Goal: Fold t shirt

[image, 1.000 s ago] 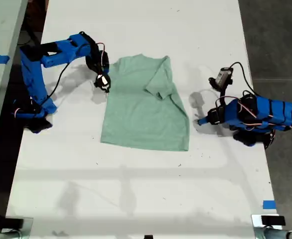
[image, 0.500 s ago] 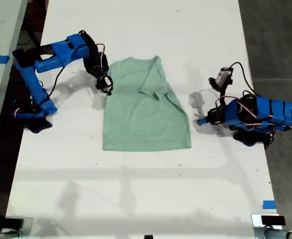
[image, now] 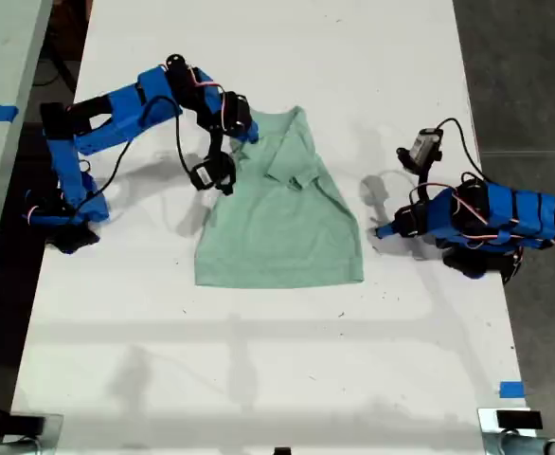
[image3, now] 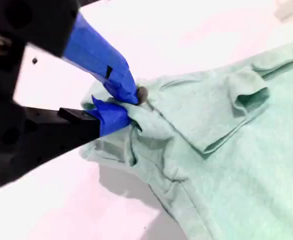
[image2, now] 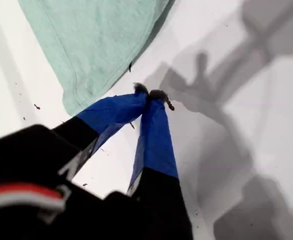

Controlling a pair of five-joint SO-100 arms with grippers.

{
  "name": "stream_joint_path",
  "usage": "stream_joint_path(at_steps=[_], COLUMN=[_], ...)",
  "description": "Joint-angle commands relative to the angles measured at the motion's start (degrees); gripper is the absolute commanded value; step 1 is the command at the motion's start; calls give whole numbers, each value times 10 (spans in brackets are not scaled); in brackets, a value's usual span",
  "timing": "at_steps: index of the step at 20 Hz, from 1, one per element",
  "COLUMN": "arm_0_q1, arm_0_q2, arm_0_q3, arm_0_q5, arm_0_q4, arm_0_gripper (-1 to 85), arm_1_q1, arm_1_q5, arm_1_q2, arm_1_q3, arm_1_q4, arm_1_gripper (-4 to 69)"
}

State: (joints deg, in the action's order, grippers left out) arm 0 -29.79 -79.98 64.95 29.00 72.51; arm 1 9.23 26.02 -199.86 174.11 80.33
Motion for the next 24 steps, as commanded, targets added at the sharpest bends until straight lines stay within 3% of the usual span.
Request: stream_joint_path(at_steps=[1,2,3,5,10,13,15,17,20,21,22,24], arm_0_q1=[45,55,65,68,-23,-55,-44,27,105,117,116,110], arm_0_q2=[58,83,96,97,-76,-304,-534,-809,-1046,-1137,-1259,-1249], arm_0_q3=[-62,-68,-69,-69,-32,122,368,708,1047,1131,1208,1235], arm_0_q5=[25,30,37,42,-22,-64,-119,-198,-287,-289,-289,-284], arm_0_q4=[-37,-41,-43,-37,95,122,57,-89,-188,-206,-171,-181], arm_0_gripper=[-3,29,163,220,141,61,27,-2,-2,-2,-2,-2], arm_1_q1=[-4,-4,-4,-4,-5,-6,-6,-4,-2,-1,-1,0], arm_1_q5=[4,5,6,6,6,6,6,6,6,6,6,8], arm_1_q2=[-4,-4,-4,-4,-4,-4,-4,-4,-4,-4,-4,-4], arm_1_q3=[30,30,30,30,30,30,30,30,30,30,30,30], arm_1_q4=[-12,-12,-12,-12,-12,-12,-12,-12,-12,-12,-12,-12], arm_1_gripper=[14,14,14,14,14,14,14,14,14,14,14,14])
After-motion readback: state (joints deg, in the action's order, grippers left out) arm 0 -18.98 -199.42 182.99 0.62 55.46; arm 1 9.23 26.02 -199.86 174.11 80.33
